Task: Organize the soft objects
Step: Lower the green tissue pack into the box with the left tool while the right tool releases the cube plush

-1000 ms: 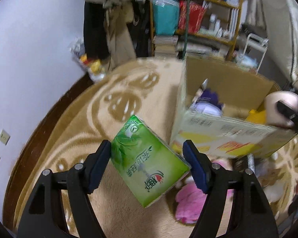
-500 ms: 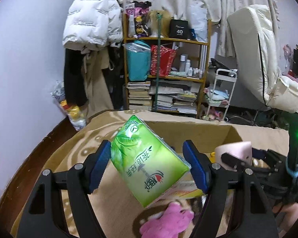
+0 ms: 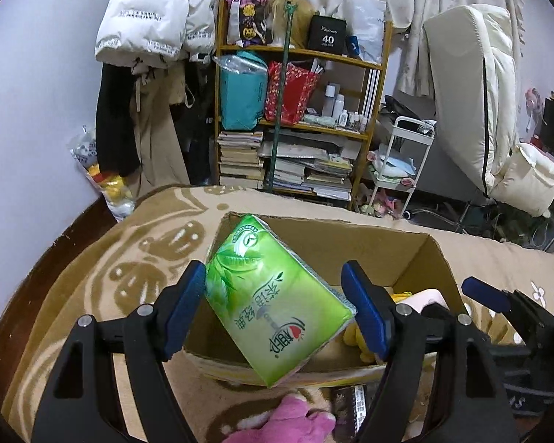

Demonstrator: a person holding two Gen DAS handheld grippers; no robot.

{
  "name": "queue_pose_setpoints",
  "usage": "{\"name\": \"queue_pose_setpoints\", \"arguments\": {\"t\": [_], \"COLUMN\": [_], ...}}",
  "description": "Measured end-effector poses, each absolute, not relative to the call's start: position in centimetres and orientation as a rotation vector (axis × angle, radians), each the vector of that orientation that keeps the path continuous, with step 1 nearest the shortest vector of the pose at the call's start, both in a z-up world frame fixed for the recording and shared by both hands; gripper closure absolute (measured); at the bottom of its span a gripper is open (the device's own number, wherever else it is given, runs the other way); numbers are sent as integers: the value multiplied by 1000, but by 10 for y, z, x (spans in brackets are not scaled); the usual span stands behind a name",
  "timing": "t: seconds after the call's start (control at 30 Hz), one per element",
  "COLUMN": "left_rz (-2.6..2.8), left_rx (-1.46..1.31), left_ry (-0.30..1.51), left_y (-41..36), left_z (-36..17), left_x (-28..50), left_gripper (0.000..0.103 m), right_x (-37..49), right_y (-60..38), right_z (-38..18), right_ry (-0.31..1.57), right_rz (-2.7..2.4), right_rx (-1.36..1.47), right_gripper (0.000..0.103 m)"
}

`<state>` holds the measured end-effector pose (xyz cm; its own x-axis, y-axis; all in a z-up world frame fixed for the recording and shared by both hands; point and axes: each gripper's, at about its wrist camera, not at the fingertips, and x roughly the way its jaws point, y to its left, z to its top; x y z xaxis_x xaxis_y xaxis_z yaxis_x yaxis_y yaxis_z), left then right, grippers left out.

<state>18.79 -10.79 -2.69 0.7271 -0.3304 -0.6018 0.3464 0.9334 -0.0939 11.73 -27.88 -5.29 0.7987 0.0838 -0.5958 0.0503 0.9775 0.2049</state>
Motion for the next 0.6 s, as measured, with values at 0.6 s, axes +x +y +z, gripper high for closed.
{"name": "queue_pose_setpoints", "arguments": {"t": [0.6], "left_rz": [-323], "left_rx": [98], "left_ry": [643], "left_y": [-107], "left_z": [-22], "left_x": [172], "left_gripper": [7], "right_x": [94], "right_y": [-281], "right_z": [-45], "right_ry": [649], "right_rz": [-19], "right_rx": [183], "right_gripper": [1]}}
